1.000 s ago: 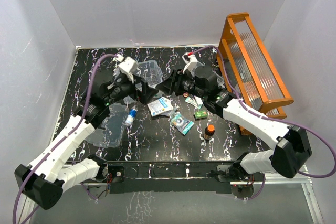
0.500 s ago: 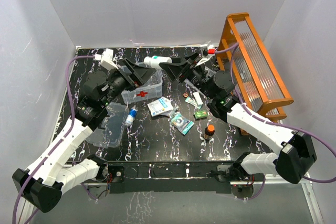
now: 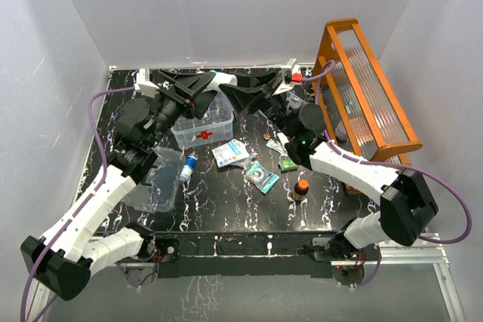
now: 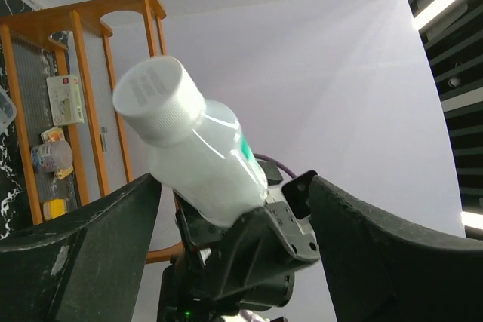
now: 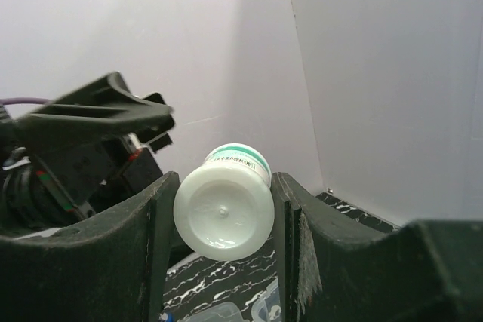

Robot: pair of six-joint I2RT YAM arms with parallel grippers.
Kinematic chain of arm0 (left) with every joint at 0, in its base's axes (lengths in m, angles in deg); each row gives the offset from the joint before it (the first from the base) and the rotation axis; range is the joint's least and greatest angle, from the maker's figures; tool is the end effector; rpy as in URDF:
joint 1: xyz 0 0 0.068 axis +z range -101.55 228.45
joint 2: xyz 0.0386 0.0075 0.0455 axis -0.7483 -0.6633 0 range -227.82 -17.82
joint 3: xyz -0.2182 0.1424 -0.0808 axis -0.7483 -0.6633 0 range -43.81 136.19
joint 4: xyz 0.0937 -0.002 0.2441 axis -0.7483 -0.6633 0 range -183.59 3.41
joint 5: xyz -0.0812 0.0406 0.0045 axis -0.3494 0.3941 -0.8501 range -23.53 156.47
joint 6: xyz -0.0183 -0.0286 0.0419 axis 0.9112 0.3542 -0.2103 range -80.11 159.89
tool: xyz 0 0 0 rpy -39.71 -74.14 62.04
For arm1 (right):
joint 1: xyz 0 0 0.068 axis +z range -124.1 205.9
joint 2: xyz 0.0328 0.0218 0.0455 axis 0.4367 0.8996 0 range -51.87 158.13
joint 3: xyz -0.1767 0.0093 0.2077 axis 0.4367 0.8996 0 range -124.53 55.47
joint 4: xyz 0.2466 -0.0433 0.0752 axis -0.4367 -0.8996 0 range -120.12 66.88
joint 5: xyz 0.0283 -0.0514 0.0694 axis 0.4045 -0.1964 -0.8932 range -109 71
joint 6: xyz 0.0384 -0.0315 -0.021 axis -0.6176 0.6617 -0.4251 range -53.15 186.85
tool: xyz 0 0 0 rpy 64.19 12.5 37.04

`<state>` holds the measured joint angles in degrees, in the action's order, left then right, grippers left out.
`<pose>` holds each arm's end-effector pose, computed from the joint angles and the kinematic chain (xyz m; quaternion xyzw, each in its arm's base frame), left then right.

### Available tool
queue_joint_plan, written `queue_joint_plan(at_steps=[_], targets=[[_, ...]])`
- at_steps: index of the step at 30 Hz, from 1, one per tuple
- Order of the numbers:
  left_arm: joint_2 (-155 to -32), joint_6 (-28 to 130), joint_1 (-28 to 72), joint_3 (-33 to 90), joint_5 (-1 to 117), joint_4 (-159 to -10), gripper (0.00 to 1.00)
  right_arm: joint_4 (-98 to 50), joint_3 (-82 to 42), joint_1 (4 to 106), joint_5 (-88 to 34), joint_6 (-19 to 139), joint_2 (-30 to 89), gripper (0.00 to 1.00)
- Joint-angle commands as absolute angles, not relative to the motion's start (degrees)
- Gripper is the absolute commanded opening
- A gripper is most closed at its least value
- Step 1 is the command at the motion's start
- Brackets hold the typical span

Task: Organize the medicine kit

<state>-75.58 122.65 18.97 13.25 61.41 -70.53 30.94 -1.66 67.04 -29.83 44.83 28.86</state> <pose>0.1990 -0.1162 0.4228 -0.2403 0.5571 -0.6745 0.4207 0.2365 0.2156 0.3862 -0.1628 0.4738 0.4925 0.7116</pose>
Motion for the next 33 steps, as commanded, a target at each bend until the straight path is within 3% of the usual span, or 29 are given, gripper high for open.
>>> queue_joint_plan(at_steps=[1, 11, 20, 25, 33], targets=[[-78.58, 127.29, 18.88, 17.80, 59.87, -70.29, 0.75, 37.90, -6.47, 68.22, -29.81, 45.70, 29.25, 0.36], [-78.07, 129.36, 18.84, 15.87, 65.17, -65.74, 0.53, 36.42, -3.71, 69.28, -31.45, 50.94, 28.83, 0.38], [-77.24, 128.68, 18.83, 14.86, 66.25, -64.46, 0.34, 32.15, -1.59, 69.69, -33.84, 54.63, 27.86, 0.48], [-77.87, 122.98, 18.91, 16.20, 65.82, -67.82, 0.31, 26.35, -2.75, 69.75, -29.19, 51.90, 26.07, 0.62], [-83.00, 96.44, 22.40, 26.88, 61.41, -89.13, 0.32, 7.52, -2.96, 69.63, -20.68, 49.45, 18.21, 0.75]])
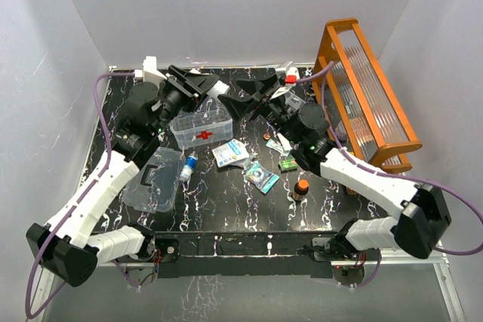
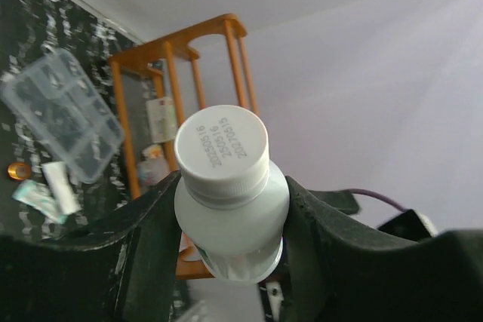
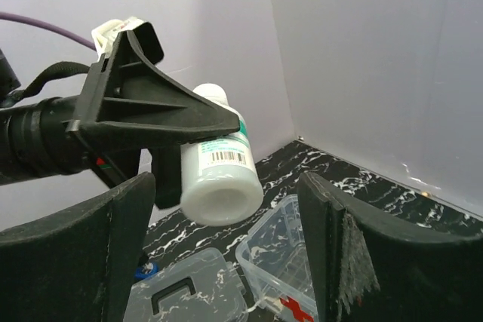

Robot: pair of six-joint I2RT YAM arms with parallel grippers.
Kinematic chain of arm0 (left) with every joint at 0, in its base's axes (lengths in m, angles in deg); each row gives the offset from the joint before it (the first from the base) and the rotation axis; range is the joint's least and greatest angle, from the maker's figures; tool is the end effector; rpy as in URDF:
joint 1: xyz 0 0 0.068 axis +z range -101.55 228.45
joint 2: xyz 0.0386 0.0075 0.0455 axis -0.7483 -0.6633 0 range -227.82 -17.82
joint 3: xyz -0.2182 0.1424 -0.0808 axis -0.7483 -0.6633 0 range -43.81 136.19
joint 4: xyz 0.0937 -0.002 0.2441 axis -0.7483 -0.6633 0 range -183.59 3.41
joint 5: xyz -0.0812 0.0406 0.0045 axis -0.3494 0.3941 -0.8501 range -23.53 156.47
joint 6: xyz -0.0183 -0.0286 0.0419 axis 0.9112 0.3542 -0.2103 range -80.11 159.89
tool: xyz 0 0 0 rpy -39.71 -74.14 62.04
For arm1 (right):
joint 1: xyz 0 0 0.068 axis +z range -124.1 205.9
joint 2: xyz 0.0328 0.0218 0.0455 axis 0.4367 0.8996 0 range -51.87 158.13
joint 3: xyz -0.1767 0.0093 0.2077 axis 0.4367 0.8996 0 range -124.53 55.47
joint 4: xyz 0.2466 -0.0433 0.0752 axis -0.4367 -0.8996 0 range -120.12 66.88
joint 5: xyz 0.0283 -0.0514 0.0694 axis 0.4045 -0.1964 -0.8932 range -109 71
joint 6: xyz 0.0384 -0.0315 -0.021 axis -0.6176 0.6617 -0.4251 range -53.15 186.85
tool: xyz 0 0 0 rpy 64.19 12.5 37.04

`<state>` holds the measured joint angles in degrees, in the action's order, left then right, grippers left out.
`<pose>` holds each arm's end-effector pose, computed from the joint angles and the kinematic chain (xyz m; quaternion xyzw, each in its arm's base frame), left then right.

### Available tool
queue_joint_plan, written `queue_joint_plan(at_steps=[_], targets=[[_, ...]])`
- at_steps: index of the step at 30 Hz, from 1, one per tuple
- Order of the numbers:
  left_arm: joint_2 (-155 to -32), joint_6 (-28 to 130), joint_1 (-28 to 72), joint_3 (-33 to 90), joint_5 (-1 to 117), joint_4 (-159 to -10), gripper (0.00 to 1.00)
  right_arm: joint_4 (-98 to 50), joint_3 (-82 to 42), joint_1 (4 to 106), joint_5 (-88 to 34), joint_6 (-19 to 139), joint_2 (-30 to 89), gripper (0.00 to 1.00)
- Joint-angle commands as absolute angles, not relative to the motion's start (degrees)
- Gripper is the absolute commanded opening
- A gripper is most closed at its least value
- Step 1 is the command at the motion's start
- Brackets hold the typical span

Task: Organize the medicine kit

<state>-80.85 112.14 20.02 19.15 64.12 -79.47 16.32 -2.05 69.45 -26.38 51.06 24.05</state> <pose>0.2227 -0.1223 0.4219 -0.2329 0.6201 -0.5853 0.4676 0.2209 0.2164 0.3884 -0.1870 0.5357 0.4389 0.6967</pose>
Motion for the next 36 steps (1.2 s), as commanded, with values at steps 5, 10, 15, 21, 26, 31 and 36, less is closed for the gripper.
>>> queue_joint_plan(at_steps=[5, 10, 15, 21, 26, 31, 36], targets=[[-91.97, 85.14, 27.47, 34.80, 59.64, -99.84, 0.32, 0.57, -0.05, 69.64, -17.58, 46.20, 12.87, 0.76], [-104.45, 79.17, 32.12, 42.86, 53.92, -106.65, 0.32, -4.16, 2.39, 69.66, -17.18, 43.26, 10.14, 0.75], [-113.72, 77.54, 33.38, 45.60, 51.26, -107.67, 0.34, -7.07, 3.85, 69.58, -17.44, 41.13, 8.43, 0.74], [-124.30, 76.88, 33.59, 50.61, 49.43, -107.63, 0.36, -9.55, 4.48, 69.61, -19.92, 38.69, 7.87, 0.72], [-128.98, 77.22, 33.35, 50.79, 49.60, -109.74, 0.32, -11.06, 5.15, 69.63, -20.32, 37.49, 7.38, 0.71], [-127.91, 77.26, 31.31, 46.65, 51.24, -109.97, 0.30, -11.71, 5.85, 69.66, -19.42, 36.81, 7.30, 0.71], [-127.44, 76.86, 28.21, 44.92, 54.37, -112.23, 0.30, -13.17, 5.10, 69.68, -19.24, 36.88, 7.87, 0.71]])
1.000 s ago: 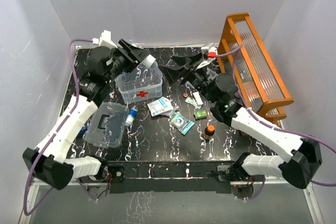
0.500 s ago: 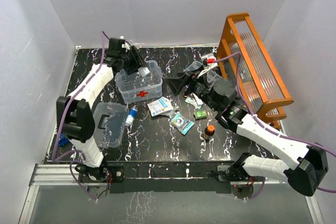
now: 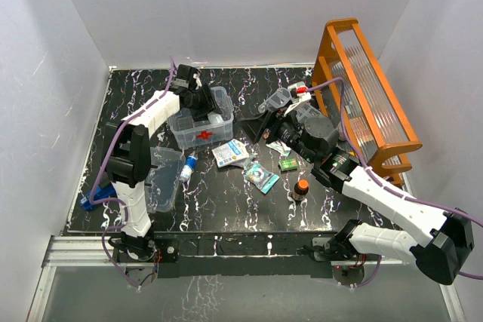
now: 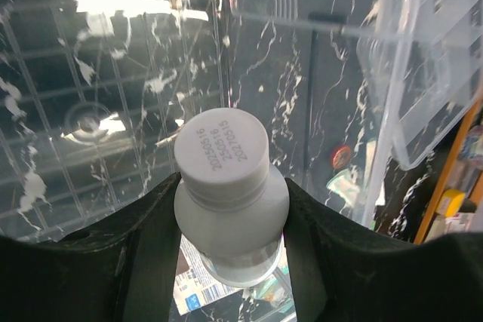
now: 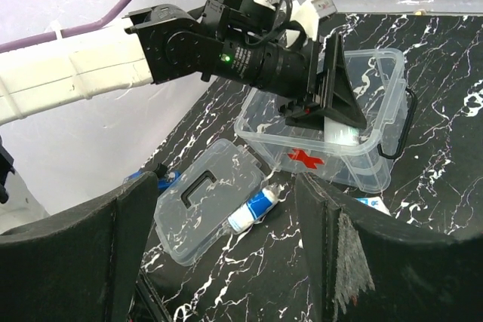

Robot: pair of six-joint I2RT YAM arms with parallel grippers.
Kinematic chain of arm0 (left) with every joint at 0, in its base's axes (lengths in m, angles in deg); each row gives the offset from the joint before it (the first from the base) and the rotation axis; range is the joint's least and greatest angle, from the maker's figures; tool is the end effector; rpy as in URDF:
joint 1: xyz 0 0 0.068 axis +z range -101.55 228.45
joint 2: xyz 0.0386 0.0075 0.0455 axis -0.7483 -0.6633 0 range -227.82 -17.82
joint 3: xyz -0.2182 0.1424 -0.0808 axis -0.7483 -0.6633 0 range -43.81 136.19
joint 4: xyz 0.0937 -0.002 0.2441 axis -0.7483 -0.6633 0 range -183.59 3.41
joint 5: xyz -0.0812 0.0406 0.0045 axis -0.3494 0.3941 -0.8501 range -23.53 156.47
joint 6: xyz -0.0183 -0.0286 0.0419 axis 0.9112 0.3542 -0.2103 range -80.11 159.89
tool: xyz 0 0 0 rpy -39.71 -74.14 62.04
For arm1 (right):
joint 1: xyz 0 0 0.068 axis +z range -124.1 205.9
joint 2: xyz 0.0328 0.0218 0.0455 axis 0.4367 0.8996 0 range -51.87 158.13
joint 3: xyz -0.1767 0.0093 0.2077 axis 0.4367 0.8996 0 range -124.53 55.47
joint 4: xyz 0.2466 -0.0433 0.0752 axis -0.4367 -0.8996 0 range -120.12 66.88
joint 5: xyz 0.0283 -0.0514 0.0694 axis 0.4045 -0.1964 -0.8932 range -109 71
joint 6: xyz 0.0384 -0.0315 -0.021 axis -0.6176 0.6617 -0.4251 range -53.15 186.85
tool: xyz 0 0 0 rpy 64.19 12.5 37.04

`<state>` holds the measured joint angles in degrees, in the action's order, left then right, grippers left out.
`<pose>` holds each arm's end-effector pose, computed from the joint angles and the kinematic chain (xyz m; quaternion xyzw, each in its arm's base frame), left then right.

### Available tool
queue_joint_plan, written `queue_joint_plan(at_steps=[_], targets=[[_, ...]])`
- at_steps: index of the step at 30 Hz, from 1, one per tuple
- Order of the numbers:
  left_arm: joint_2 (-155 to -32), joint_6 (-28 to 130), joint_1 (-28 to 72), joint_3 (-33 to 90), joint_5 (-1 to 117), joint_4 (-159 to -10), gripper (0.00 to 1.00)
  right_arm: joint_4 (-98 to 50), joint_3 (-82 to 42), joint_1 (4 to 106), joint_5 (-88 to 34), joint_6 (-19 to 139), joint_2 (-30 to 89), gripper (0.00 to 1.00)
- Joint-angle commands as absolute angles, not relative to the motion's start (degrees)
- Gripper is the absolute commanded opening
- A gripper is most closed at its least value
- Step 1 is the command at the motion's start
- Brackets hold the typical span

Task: Organize the medicine kit

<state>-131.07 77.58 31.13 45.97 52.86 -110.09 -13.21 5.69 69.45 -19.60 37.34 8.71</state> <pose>0.4242 -0.1411 0.2341 -0.1207 0.9169 -0.2659 0.2721 0.1822 0.1738 0.3547 -0.0907 0.7068 0.4206 0.5615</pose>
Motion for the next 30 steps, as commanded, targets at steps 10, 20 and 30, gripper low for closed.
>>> queue_joint_plan(at_steps=[10, 20, 30], targets=[[-126.58, 79.00, 25.29, 42.52, 54.68, -113.49, 0.29, -14.22, 5.78, 69.68, -17.71, 36.19, 7.77, 0.71], [-130.30, 76.94, 24.30, 44.48, 55.24, -114.68, 0.36, -15.21, 6.60, 69.67, -14.99, 35.19, 7.47, 0.71], [-134.13, 70.61, 23.76, 47.60, 55.41, -118.92, 0.39, -15.58, 7.24, 69.65, -14.35, 34.62, 7.07, 0.71]])
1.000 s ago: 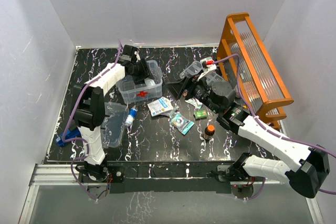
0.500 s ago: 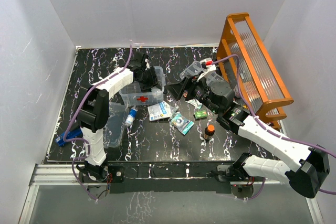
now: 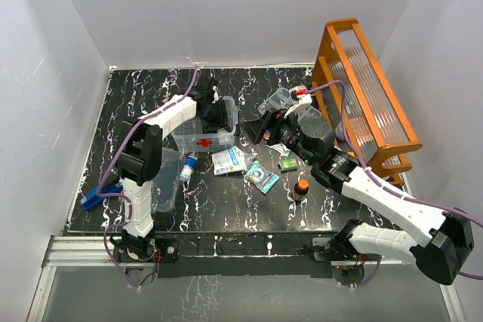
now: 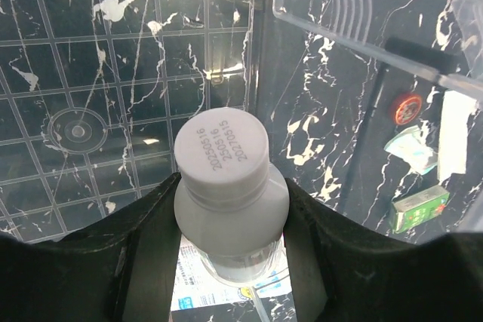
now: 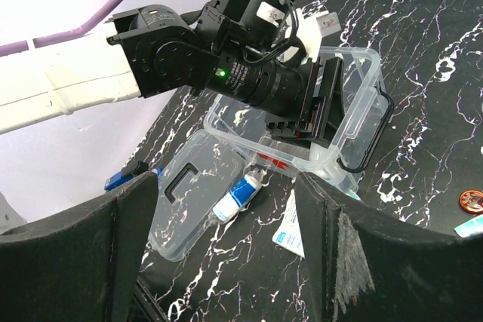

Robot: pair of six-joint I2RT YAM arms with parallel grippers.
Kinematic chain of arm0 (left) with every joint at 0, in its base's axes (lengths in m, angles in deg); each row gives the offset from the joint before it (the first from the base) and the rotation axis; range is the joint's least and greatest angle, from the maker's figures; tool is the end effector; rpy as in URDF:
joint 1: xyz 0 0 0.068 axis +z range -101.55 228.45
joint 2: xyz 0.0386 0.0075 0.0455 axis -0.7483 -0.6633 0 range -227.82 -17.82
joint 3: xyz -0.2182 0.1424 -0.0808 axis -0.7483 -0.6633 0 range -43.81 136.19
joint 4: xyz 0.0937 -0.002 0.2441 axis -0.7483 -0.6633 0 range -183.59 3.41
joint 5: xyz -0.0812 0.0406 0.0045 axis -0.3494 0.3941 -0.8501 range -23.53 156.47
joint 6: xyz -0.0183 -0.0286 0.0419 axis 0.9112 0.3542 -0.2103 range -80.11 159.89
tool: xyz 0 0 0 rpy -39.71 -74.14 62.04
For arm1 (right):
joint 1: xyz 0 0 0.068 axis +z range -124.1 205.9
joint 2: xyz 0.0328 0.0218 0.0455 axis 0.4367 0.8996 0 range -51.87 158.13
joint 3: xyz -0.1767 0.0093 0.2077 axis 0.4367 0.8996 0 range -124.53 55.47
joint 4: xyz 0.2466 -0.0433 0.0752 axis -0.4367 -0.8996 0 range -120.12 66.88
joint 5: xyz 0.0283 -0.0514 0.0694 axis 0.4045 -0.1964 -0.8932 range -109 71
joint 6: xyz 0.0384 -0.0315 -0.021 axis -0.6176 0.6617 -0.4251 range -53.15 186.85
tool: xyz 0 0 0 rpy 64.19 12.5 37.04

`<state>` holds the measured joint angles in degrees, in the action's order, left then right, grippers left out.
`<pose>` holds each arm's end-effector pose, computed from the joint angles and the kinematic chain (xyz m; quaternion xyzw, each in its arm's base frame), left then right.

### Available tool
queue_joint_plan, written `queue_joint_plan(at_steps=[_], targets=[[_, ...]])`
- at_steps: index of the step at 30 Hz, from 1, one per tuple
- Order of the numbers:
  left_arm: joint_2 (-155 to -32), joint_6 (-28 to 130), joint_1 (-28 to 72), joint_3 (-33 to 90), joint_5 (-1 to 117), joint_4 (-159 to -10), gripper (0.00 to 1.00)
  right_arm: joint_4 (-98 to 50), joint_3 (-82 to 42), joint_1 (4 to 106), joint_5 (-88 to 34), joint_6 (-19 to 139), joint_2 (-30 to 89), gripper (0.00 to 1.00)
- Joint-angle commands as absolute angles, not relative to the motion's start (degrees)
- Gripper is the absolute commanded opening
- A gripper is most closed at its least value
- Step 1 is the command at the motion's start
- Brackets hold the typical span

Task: Organize the medicine kit

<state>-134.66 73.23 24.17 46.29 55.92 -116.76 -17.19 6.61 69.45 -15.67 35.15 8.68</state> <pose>0.4025 -0.1887 0.2011 -0.0494 0.9536 -0.2138 0.2060 0.1835 0.1716 0.3415 -0.0571 0.7395 0.3922 0.5441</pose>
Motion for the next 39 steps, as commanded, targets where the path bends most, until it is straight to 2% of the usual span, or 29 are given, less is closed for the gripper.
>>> queue_joint_plan(at_steps=[1, 13, 18, 19, 24, 29, 32, 39], targets=[[-134.54, 70.53, 23.67, 47.72, 55.47, -118.98, 0.39, -15.62, 7.22, 69.63, -14.40, 34.56, 7.21, 0.71], [-136.68, 69.77, 23.40, 50.21, 53.38, -118.44, 0.55, -14.75, 7.67, 69.59, -16.34, 34.81, 6.93, 0.73], [-136.65, 69.56, 23.40, 50.45, 53.35, -118.18, 0.55, -14.95, 7.72, 69.66, -16.19, 35.08, 6.56, 0.73], [-136.63, 69.43, 23.40, 50.49, 53.33, -118.14, 0.55, -14.95, 7.78, 69.68, -16.17, 35.12, 6.53, 0.73], [-136.69, 69.12, 23.40, 50.02, 52.19, -117.61, 0.39, -15.02, 7.92, 69.65, -15.85, 35.13, 6.32, 0.74], [-135.64, 68.29, 23.40, 48.89, 51.44, -117.81, 0.33, -15.16, 8.07, 69.62, -15.22, 35.21, 6.17, 0.74], [-134.29, 67.51, 23.35, 49.22, 51.33, -118.51, 0.36, -15.99, 7.81, 69.67, -14.30, 35.14, 6.34, 0.73], [-130.79, 65.00, 23.40, 54.16, 53.74, -123.37, 0.50, -23.12, 5.61, 69.60, -6.41, 34.34, 6.36, 0.73]])
